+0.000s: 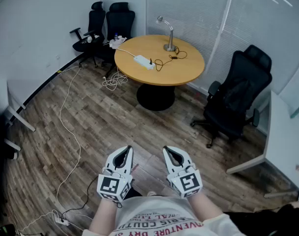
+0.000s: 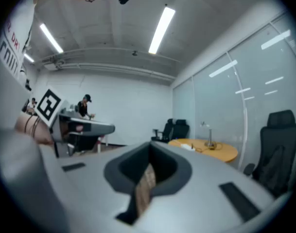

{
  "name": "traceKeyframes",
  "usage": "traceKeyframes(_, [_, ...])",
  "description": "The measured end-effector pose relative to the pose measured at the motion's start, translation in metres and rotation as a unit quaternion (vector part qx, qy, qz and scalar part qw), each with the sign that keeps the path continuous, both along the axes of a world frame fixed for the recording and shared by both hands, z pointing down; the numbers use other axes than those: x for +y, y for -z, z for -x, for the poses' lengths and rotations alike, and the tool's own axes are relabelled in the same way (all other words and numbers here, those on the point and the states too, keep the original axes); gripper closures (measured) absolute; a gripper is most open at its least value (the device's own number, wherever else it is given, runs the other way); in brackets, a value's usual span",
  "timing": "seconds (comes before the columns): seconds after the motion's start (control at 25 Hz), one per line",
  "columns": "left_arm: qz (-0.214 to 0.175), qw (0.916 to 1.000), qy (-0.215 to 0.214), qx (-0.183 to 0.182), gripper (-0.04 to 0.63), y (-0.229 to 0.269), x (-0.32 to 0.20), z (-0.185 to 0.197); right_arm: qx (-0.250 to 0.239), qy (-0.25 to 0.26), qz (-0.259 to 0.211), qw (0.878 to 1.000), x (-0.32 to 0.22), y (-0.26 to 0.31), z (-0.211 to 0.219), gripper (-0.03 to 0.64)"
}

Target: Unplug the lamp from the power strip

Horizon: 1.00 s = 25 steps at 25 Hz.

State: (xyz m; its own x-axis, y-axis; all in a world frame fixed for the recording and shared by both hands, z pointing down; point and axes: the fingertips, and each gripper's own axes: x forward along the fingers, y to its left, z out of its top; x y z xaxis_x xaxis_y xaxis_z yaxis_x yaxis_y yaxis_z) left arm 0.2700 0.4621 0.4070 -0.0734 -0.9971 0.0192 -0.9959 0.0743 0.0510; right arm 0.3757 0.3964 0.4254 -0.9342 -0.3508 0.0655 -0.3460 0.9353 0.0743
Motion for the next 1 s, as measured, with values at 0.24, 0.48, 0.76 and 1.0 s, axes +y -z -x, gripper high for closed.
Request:
traceKeyframes(0.24, [0.005, 1.0, -0.004, -0.001, 0.568, 0.0, -0.01, 0.007, 0.001, 0.0, -0.001, 1.0, -0.011, 0.002, 0.008, 0.589])
traceKeyframes(0.48, [0.01, 0.9999, -0.013, 0.007, 0.568, -0.004, -0.02, 0.021, 0.0, 0.004, -0.005, 1.0, -0.016, 0.0, 0.025, 0.589])
traceKeyframes(0.76, [0.025, 0.9992, -0.028, 0.016, 0.568, -0.013, -0.042, 0.06, 0.007, -0.009, 0.017, 1.0, -0.036, -0.01, 0.064, 0.589])
traceKeyframes(1.0, [0.03, 0.9984, -0.041, 0.025, 0.568, -0.015, -0.07, 0.132, 0.017, -0.038, 0.036, 0.998, -0.07, -0.015, 0.128, 0.588])
